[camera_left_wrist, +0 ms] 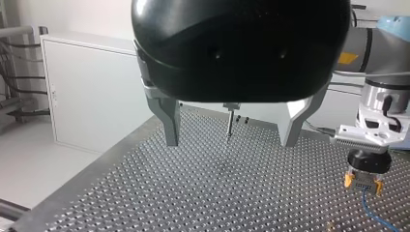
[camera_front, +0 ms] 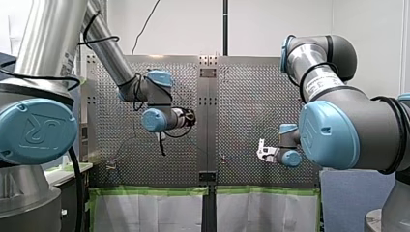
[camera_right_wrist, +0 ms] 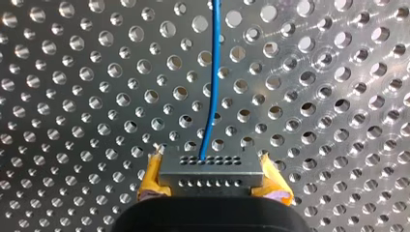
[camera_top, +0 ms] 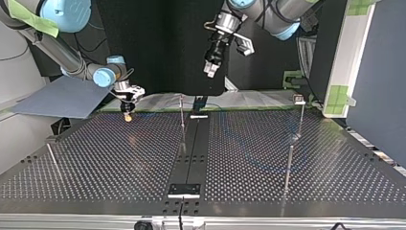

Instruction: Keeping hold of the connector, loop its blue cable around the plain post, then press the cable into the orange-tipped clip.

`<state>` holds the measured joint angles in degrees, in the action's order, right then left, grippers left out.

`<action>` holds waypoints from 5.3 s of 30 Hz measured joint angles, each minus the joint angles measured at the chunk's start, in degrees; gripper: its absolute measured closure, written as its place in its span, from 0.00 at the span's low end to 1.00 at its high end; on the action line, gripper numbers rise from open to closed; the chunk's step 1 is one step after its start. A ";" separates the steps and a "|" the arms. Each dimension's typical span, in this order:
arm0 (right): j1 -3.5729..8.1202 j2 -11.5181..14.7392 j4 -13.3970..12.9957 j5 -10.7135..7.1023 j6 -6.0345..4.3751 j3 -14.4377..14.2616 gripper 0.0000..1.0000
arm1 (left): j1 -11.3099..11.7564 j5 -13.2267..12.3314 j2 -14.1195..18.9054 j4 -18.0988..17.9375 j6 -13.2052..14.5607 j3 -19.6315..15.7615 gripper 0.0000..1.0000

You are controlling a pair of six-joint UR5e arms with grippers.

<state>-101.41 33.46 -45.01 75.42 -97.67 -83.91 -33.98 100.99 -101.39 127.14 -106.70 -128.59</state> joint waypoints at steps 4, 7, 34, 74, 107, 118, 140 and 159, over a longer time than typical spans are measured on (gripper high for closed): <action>-0.06 0.00 0.00 0.00 0.00 0.00 1.00 | 0.29 -0.10 2.13 -0.38 0.07 -2.13 0.00; -0.06 0.00 0.00 0.00 0.00 0.00 1.00 | 0.54 -0.17 3.28 -0.37 0.14 -4.00 0.00; 0.20 0.93 8.92 0.85 6.59 2.43 1.00 | 2.12 0.03 3.78 -0.47 0.11 -9.90 0.00; -1.48 6.84 9.93 7.03 7.02 -1.76 1.00 | 3.02 0.62 3.77 0.92 1.61 -9.92 0.00; -1.83 6.86 8.96 7.47 5.80 -1.84 1.00 | 3.20 1.53 3.71 0.84 1.85 -9.90 0.00; -1.82 6.86 8.96 7.47 5.80 -1.84 1.00 | 3.20 1.53 3.71 0.84 1.85 -9.90 0.00; -1.82 6.85 8.97 7.47 5.80 -1.84 1.00 | 3.20 1.53 3.71 0.84 1.85 -9.90 0.00; -1.83 6.86 8.96 7.47 5.80 -1.84 1.00 | 3.20 1.53 3.71 0.84 1.85 -9.90 0.00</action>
<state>-103.23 40.31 -36.05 82.89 -91.86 -85.75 -30.78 102.52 -97.68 127.98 -104.85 -138.49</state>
